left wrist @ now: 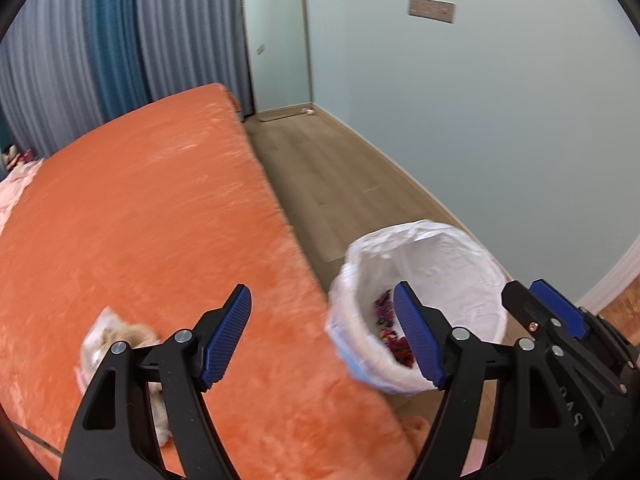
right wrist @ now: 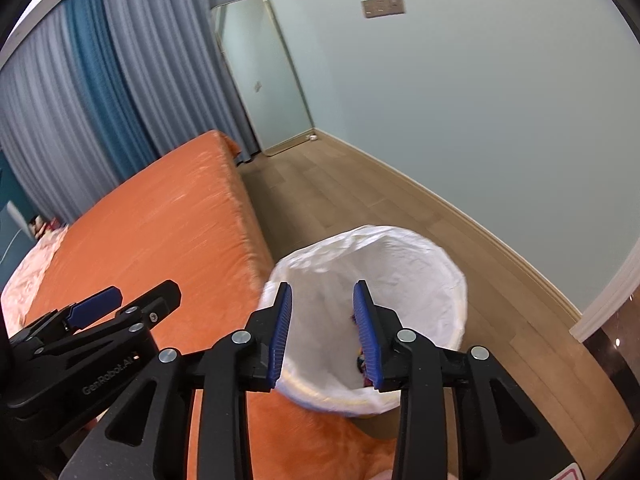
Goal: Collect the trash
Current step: 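Move both open tools back over the pile on the bed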
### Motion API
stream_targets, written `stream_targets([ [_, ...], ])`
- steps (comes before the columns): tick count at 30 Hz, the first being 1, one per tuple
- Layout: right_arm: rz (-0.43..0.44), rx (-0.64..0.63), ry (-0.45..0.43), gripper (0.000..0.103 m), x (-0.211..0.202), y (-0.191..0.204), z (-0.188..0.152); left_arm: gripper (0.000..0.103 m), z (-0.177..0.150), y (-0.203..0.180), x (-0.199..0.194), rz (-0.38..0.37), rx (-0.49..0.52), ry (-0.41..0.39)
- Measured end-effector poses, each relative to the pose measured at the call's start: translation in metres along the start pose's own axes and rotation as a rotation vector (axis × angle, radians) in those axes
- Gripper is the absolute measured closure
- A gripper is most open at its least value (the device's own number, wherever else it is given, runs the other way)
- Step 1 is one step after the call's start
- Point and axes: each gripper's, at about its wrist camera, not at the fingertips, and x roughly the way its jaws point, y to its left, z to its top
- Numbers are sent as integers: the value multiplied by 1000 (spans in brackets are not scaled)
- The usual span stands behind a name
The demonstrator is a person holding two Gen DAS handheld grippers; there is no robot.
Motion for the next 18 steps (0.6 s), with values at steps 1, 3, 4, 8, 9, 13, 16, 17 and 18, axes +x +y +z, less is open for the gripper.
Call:
stream_targets([
  [1,12,-13,4,69,-2,7,-2,33,-3,5,-2,11,-10,3],
  [3,35,-40,14,66,-5,22,-7,33,-10,18,-8,36,-40,15],
  [4,46,-58,18,64,-8,31,-11,33,-13,25,-11,45,-53,19],
  [8,82,-110,39,63,-14,59,-23,33,-29,56,-22,88,-121,42],
  [9,91,-121,44,62,-15,65,-25,33,-33,63,-24,99,-131,44],
  [13,124,-172,67,62,-17,95,-37,33,-46,95,-35,145,-196,48],
  [16,146,-213,79,60,-19,117,-46,33,-56,118,-42,172,-232,51],
  [17,153,-226,81,58,-20,125,-49,33,-59,125,-44,180,-246,52],
  [18,161,-238,81,53,-21,133,-52,33,-64,134,-47,189,-262,53],
])
